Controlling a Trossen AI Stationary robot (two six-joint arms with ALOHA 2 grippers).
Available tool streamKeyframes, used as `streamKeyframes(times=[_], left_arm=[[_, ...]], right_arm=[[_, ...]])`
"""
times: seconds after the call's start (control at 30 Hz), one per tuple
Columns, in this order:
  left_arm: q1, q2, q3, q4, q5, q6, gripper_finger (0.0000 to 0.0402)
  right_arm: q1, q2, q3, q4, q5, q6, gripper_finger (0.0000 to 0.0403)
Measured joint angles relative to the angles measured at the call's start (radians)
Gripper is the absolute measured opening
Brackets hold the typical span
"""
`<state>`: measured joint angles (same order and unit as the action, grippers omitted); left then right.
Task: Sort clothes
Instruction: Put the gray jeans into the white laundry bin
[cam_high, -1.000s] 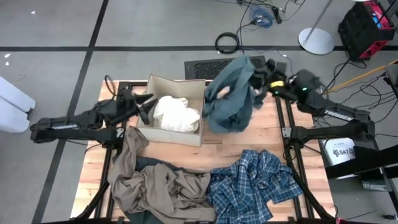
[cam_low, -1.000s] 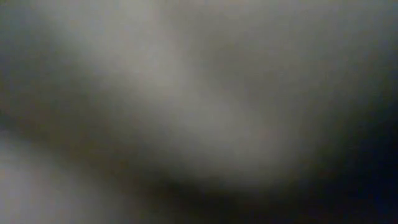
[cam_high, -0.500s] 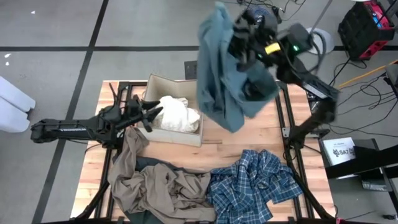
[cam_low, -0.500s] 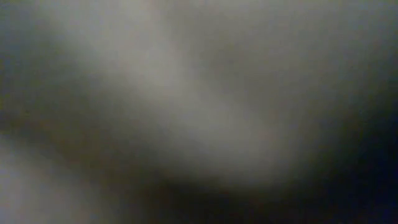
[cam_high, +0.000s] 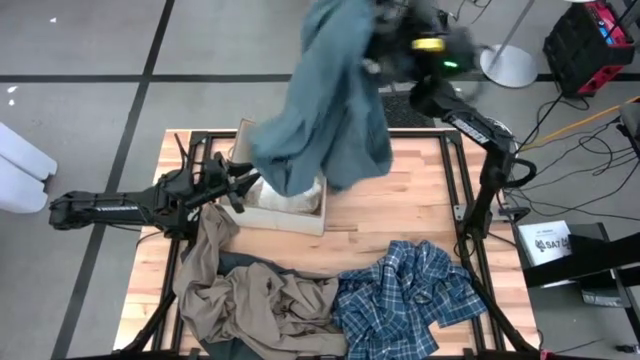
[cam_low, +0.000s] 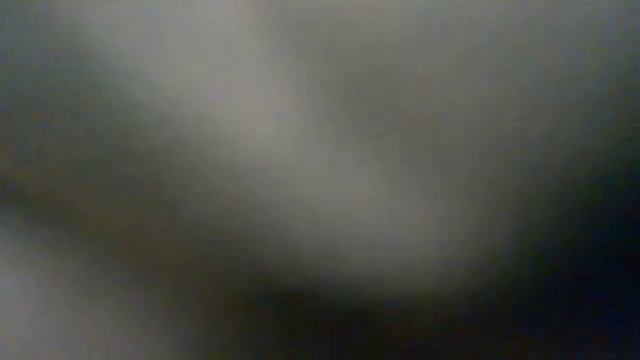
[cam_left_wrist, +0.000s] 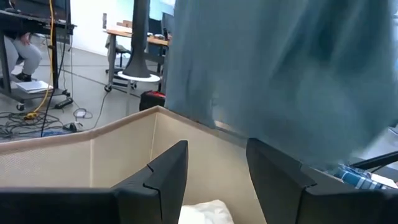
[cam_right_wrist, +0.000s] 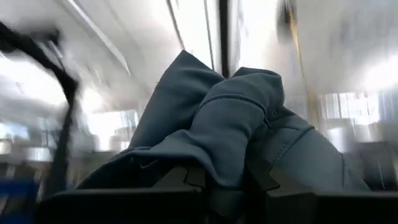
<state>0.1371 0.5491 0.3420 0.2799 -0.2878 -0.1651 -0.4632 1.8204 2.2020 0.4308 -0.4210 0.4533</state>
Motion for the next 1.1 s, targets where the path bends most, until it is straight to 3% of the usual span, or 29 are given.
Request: streamKeyframes(times=[0.13,0.67,0.87,1.1], left_arm=[[0.0,-0.001,0.0,0.004,0.0,0.014,0.0173],[-0.015,-0.14,0.001,0.006,0.0,0.016,0.0173],[-0.015,-0.139,0.001,0.001,0.003,0.02,0.0173],[-0.015,-0.139,0.001,-0.008,0.005,0.021,0.0173]], right_arm=[[0.006,0.078,-0.009,-0.329,-0.027,-0.07,0.0035],[0.026,0.316,-0.002,-1.127,-0.033,-0.409,0.0036],[0.069,0.378,-0.004,-1.307,-0.019,-0.523,0.0119],[0.115,0.361,-0.005,-1.311,0.167,-0.652,0.0205]])
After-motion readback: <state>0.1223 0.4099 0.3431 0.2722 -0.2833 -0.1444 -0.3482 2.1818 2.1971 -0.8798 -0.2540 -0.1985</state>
